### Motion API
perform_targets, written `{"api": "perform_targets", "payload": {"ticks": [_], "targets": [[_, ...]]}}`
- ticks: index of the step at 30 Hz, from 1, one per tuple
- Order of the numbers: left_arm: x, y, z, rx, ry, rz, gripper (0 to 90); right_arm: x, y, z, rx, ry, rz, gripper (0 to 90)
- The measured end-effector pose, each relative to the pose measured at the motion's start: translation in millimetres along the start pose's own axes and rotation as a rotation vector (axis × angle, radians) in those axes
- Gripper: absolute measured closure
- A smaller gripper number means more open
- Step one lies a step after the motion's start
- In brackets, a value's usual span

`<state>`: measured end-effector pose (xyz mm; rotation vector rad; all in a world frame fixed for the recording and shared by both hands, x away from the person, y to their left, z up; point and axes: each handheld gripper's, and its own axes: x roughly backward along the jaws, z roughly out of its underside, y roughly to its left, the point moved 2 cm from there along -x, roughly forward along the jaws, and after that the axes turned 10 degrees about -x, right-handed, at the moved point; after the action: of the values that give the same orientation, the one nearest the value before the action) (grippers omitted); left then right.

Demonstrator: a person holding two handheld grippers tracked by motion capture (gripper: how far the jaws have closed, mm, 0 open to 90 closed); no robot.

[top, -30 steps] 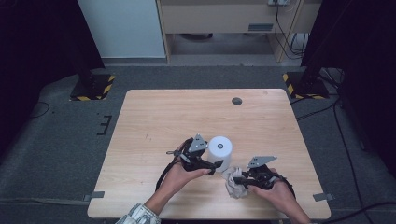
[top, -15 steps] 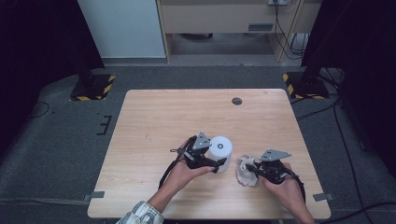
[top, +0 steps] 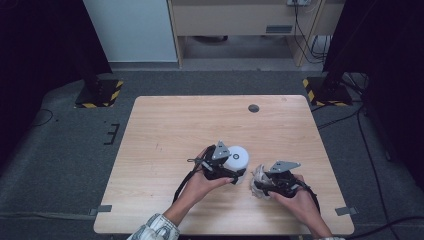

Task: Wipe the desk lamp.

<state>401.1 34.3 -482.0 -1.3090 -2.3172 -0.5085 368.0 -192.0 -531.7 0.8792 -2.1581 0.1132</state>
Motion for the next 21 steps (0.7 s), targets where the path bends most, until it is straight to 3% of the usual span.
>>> {"api": "perform_targets", "payload": {"ticks": [4,10,15,21], "targets": [[-0.7,0.8,0.6,0.007,-0.003,0.011,7.3,1.3,0.4,0.6,-0.007,0.012,-0.027,72.1],[0.0,1.4,1.1,-0.003,0.000,0.014,7.7,5.5,0.7,-0.7,-0.016,0.003,-0.044,75.3],[4.3,0.0,2.2,-0.020,0.007,0.035,7.8,13.8,-1.7,-3.6,-0.028,-0.042,-0.037,75.6],[28.6,-9.3,15.4,-0.054,0.008,0.091,7.8,28.7,1.3,-11.9,-0.030,-0.117,-0.040,75.6]]}}
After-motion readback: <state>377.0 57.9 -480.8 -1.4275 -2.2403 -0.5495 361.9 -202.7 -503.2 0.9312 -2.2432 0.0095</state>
